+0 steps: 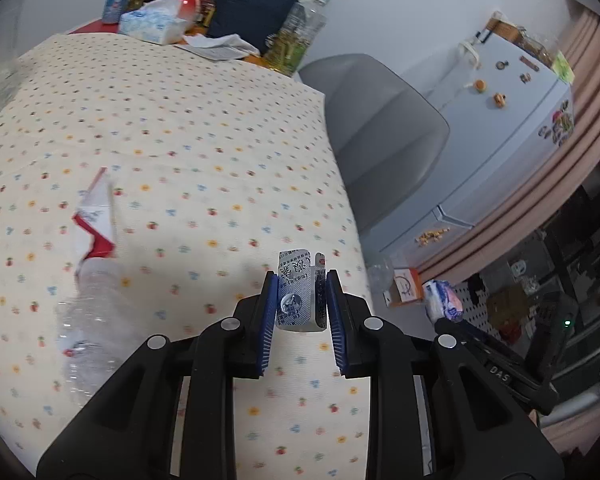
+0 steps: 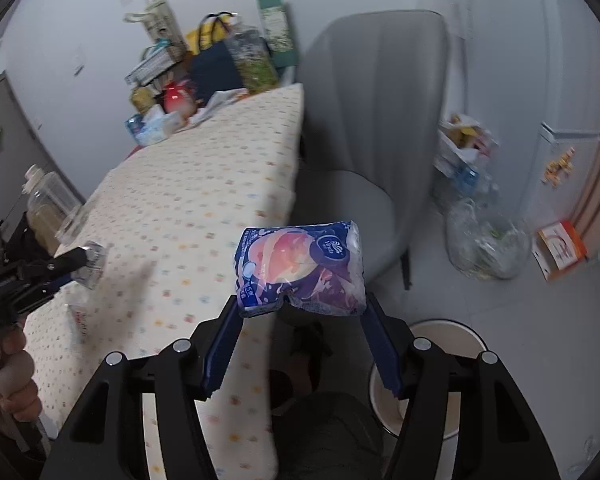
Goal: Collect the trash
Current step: 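Carry the wipe packet and blister pack over the white bin, then open the right tool to drop the wipe packet while the left tool drops the blister pack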
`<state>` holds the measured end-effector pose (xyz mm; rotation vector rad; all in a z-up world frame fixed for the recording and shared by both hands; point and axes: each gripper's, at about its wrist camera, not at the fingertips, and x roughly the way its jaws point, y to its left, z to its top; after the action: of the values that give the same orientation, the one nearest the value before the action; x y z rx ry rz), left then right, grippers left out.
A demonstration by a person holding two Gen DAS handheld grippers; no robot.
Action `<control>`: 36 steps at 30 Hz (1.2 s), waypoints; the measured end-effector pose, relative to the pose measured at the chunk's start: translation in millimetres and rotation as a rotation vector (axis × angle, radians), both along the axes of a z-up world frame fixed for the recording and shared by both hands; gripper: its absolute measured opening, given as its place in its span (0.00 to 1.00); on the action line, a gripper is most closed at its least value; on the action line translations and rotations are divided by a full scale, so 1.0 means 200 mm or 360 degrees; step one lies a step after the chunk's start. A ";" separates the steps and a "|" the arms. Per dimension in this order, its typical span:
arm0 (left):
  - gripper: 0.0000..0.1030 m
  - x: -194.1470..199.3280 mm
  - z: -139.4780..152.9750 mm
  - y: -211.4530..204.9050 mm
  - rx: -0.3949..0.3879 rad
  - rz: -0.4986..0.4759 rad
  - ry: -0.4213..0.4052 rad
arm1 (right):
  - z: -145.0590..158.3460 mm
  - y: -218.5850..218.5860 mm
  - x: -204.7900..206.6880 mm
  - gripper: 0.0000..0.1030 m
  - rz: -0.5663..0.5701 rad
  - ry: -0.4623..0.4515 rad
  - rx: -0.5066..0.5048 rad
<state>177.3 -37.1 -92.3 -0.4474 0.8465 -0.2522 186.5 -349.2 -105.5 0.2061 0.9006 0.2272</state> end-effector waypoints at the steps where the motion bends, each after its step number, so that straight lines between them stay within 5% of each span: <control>1: 0.24 0.01 0.00 -0.03 0.0002 -0.0017 0.0004 | -0.02 -0.04 0.00 0.58 -0.0025 0.0013 -0.0006; 4: 0.24 0.03 0.00 -0.12 0.0022 -0.0069 0.0014 | -0.12 -0.15 -0.01 0.60 -0.0114 0.0068 -0.0036; 8: 0.24 0.05 -0.03 -0.23 0.0039 -0.0144 0.0058 | -0.29 -0.29 -0.01 0.90 -0.0230 0.0173 -0.0088; 19: 0.25 0.12 -0.13 -0.58 0.0124 -0.0397 0.0169 | -0.46 -0.62 -0.18 0.90 -0.0466 0.0289 0.0005; 36: 0.36 0.16 -0.27 -1.33 0.0130 -0.0849 0.0246 | -0.38 -0.91 -0.38 0.90 -0.0662 0.0236 0.0014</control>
<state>209.7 -302.5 -146.1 -0.1573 1.1167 -0.6782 110.0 -530.3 -181.4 0.4161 0.9816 -0.1721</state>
